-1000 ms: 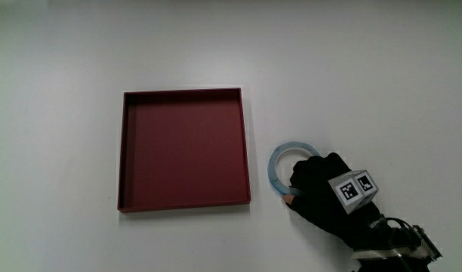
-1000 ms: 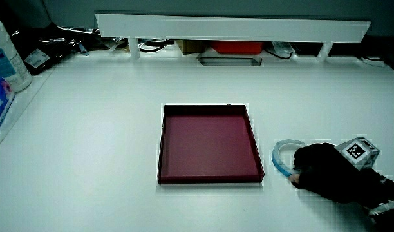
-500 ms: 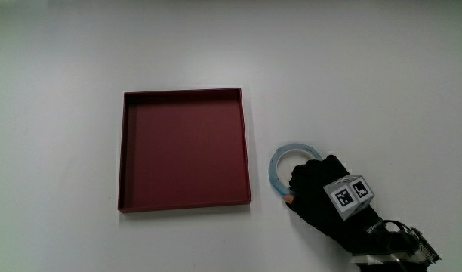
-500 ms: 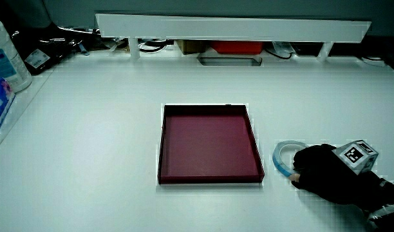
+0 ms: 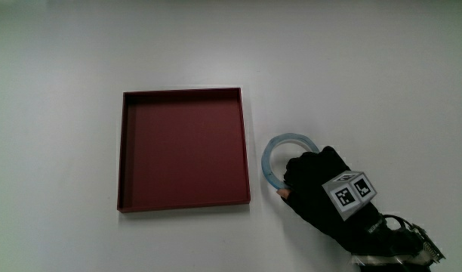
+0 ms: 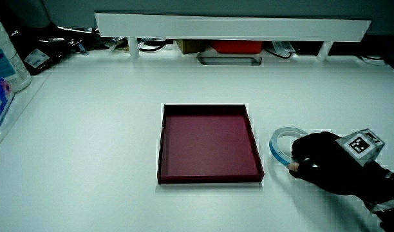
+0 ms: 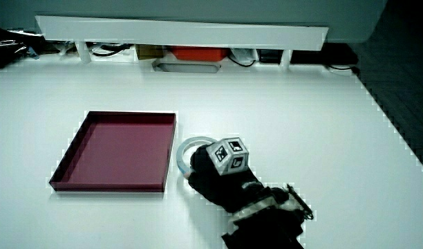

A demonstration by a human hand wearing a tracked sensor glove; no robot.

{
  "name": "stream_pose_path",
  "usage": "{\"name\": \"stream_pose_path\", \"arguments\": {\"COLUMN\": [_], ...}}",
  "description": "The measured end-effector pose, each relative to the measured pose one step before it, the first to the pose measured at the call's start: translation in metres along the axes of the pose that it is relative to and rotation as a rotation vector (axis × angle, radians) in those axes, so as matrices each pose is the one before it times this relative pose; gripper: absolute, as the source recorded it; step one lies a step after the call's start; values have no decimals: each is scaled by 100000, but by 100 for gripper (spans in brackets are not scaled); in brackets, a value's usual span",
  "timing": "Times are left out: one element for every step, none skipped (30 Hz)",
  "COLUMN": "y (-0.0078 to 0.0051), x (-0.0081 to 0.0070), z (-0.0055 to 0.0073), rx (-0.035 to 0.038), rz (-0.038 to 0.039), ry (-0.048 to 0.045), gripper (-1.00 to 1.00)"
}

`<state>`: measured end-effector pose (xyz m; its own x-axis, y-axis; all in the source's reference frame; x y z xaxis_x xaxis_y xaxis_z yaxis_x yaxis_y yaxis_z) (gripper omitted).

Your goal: Pick blue tape

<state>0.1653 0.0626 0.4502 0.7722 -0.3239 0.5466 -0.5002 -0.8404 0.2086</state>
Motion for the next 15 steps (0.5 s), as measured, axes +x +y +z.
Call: {"name": "stream_pose_path", "arguments": {"y": [154,146,199,240,216,299,314,273,330,311,335,337,335,388,309], "x": [-300,-61,-379,-418,5,-411,-584,-298,-571,-367,-376,-333,-402,-448,-136], "z": [194,-69,209,225,-217,155,345,59,330,108,103,25,82,125,-265], "rx": [299,770,186,31,-39,-123,910,558,262,-249,644,157,506,-254,-935], "rz": [1013,668,805,648,590,643,1424,1282,1136,832,1226,951,1244,951,1632], "ry": [192,-1396,277,637,-1889,-721,760,-405,858,-696,-751,-735,-716,603,-138], "gripper": [100,100,100,100,100,100,100,100,100,100,100,100,100,100,100]}}
